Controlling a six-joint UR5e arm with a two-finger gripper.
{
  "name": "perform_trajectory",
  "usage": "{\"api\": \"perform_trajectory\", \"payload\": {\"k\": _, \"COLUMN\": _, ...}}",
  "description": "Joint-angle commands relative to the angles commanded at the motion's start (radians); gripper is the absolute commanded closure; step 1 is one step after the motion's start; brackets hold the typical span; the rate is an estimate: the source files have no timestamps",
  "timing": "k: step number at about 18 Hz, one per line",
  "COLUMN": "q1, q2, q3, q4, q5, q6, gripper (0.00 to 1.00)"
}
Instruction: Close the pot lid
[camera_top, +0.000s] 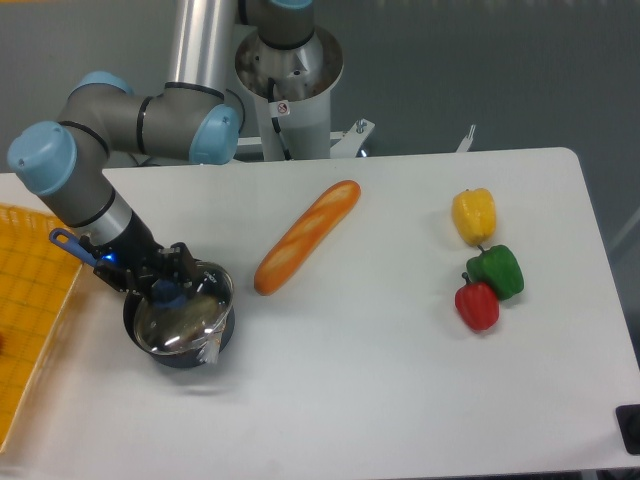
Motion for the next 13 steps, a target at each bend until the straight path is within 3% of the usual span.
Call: {"api": "perform_trajectory", "payload": {"k": 13, "q1": -0.002, "q2": -0.006, "q3": 0.0, "q4": -0.002, "q5": 0.015, "q6": 0.0, "gripper": 0.62}}
